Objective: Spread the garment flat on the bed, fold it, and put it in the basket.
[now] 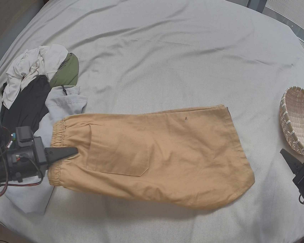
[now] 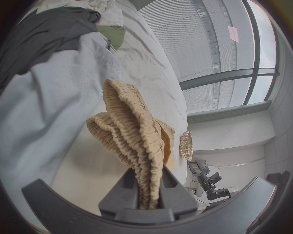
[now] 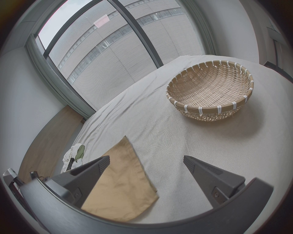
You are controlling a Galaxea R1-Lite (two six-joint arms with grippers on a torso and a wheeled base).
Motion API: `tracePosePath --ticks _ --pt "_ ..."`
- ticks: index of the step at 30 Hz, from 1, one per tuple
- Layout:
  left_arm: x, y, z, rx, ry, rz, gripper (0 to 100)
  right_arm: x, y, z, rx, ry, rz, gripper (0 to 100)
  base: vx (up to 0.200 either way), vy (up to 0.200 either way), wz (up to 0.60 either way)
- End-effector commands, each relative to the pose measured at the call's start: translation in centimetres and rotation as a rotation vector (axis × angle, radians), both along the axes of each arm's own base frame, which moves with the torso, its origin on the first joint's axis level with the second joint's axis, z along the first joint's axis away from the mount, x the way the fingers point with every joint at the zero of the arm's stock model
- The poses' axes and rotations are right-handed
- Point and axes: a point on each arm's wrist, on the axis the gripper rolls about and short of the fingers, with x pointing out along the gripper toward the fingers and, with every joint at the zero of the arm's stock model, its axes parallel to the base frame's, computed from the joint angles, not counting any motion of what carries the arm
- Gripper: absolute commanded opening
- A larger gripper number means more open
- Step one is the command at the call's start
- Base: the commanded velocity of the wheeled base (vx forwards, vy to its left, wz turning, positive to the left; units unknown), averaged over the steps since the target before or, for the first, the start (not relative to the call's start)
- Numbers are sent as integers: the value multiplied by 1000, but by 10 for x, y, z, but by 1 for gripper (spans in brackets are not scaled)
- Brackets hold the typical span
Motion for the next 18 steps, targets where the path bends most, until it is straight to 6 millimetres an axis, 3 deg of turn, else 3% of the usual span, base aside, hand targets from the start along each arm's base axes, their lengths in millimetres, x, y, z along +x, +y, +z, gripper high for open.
tracePosePath --ticks 1,18 --pt "-28 22 36 26 -127 39 0 5 0 -4 -1 28 2 100 0 0 0" --pt "-28 34 35 125 -101 81 0 5 0 -7 -1 45 2 100 0 0 0"
